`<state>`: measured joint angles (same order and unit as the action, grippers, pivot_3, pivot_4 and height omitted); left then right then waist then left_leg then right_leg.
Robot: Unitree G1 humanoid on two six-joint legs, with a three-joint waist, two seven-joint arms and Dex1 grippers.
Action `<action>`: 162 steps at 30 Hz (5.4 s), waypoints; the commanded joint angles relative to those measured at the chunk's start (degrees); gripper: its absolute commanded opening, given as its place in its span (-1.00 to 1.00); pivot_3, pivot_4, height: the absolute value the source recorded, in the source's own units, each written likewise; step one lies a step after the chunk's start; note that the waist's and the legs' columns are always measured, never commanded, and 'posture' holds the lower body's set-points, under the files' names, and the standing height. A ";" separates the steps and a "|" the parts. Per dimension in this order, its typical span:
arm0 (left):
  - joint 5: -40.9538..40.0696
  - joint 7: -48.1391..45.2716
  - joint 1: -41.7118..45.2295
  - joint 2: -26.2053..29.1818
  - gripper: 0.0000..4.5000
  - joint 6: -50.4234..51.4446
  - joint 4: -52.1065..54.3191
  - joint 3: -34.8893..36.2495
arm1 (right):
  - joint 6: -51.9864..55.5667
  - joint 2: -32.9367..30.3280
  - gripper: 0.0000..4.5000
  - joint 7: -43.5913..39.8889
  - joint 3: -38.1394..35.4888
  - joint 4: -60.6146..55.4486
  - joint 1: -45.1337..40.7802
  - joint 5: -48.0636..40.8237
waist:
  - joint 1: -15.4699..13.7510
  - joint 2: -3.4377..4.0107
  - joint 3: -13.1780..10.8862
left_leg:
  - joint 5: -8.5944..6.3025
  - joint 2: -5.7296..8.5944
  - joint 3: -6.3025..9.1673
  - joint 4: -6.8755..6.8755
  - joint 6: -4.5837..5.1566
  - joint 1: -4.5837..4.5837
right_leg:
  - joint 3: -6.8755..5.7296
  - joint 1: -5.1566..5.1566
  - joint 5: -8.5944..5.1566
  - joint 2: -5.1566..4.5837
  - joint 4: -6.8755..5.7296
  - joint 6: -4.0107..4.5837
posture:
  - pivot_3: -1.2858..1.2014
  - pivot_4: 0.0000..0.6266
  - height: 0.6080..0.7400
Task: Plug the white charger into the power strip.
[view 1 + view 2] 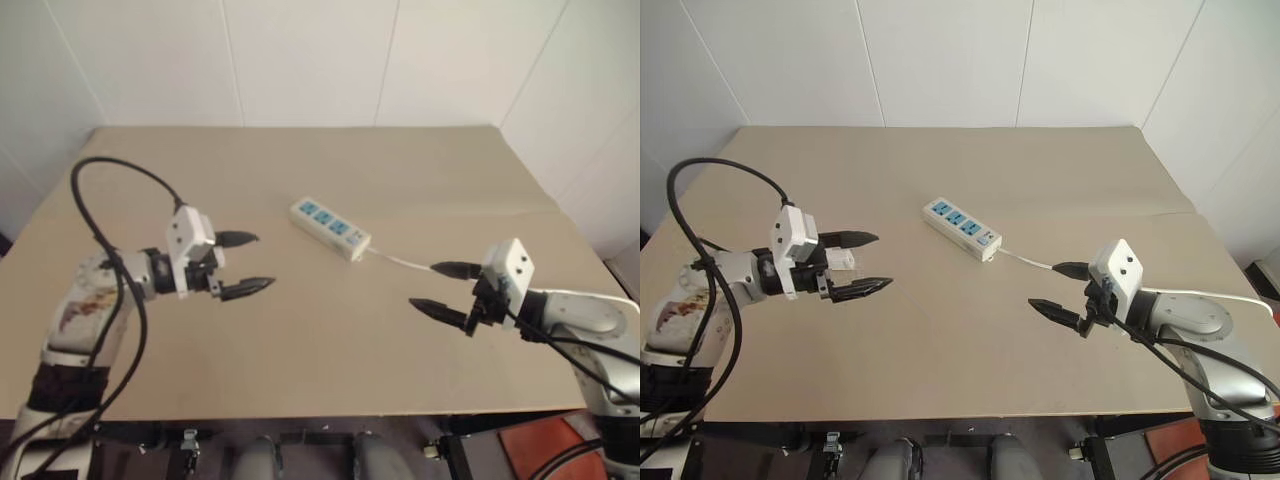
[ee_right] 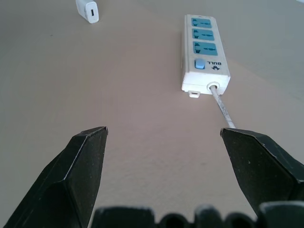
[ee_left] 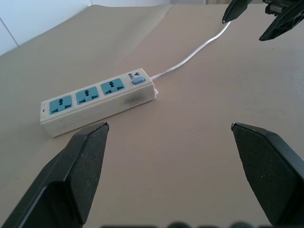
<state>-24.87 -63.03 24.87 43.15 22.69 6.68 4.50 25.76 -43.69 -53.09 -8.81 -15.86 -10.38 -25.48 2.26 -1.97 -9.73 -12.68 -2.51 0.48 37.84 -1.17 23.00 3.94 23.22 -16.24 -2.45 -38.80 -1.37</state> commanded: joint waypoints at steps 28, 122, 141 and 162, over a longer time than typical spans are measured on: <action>0.09 -7.35 12.27 -0.66 1.00 0.65 -8.06 -4.30 | 3.99 0.91 0.98 6.61 -4.27 -11.91 8.24 -4.78 | 0.02 0.00 0.00 | -0.02 0.01 0.02 0.00 0.03 0.06 | -0.01 0.00 -0.01 0.01 0.07 -0.02 | 0.03 -0.52 1.00; 7.40 -1.84 21.54 4.05 1.00 -1.42 -14.74 -4.64 | -38.91 20.90 0.53 -30.62 8.23 66.72 -32.38 14.81 | 0.35 0.09 -0.05 | -0.12 -0.03 0.03 -0.12 0.13 0.15 | -0.03 0.03 0.05 0.00 0.34 -0.01 | 0.03 -0.52 1.00; 40.54 -20.03 42.25 5.87 1.00 -17.46 -40.33 -30.86 | -38.97 24.95 0.53 -30.46 18.59 56.32 -29.06 18.20 | 0.47 0.15 -0.10 | -0.11 -0.02 0.00 -0.06 0.13 0.21 | -0.01 0.17 0.04 0.07 0.23 -0.03 | 0.03 -0.52 1.00; 57.56 -20.01 51.81 -3.47 1.00 -27.18 -62.98 -38.93 | -39.42 26.08 0.53 -26.79 20.69 57.64 -28.58 19.46 | 1.79 0.15 -0.10 | -0.12 -0.02 0.00 -0.03 0.15 0.07 | 0.02 0.16 0.02 0.08 -0.05 -0.06 | 0.03 -0.52 1.00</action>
<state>31.95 -83.32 74.66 39.75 -4.14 -54.99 -34.58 -13.48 -17.86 -80.59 10.74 41.67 -39.59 -7.37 4.05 -1.82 -9.82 -12.81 -2.53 0.48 37.81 -1.02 23.07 3.96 23.38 -16.22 -2.37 -38.86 -1.43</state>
